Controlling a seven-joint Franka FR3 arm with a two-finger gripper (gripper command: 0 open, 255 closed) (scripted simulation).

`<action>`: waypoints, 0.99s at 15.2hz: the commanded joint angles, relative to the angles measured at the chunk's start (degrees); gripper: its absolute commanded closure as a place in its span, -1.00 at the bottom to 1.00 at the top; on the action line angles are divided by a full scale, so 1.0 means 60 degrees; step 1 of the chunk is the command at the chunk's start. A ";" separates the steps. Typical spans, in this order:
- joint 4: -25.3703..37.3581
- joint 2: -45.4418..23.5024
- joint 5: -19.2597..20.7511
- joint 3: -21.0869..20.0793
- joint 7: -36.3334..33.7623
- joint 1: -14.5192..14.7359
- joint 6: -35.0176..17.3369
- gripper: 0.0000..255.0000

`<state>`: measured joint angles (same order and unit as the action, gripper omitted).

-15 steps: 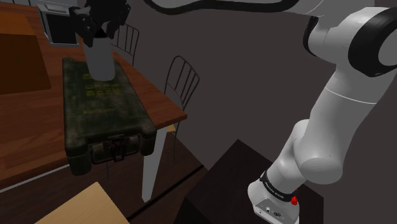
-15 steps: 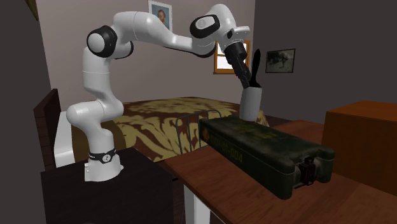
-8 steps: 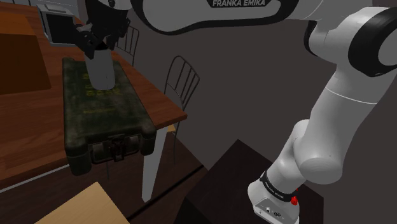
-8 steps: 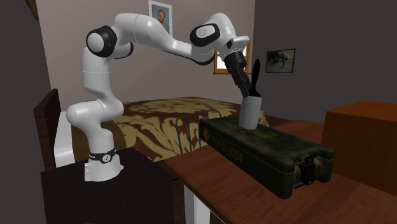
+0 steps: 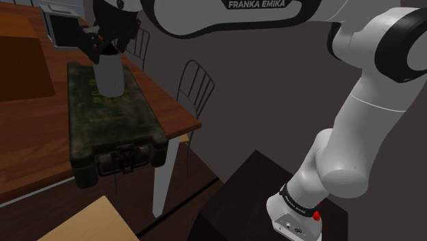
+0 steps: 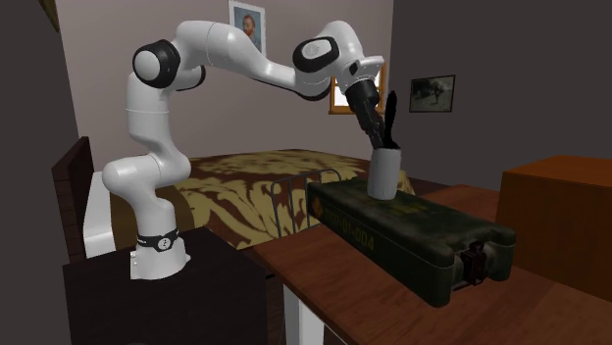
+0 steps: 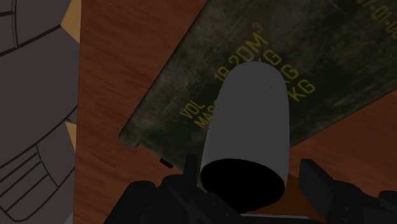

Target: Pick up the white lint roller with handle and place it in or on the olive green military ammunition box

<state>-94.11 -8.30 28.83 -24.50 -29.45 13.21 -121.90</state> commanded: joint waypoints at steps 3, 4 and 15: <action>-0.0007 -0.0018 -0.0005 0.0003 0.0007 -0.0004 0.0005 -1.00; -0.0006 -0.0019 -0.0005 0.0003 0.0007 -0.0004 0.0005 -1.00; 0.0315 0.0557 -0.0372 -0.0151 0.0213 0.0095 0.0858 -1.00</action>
<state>-92.22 -4.96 26.61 -25.41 -28.19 13.79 -116.76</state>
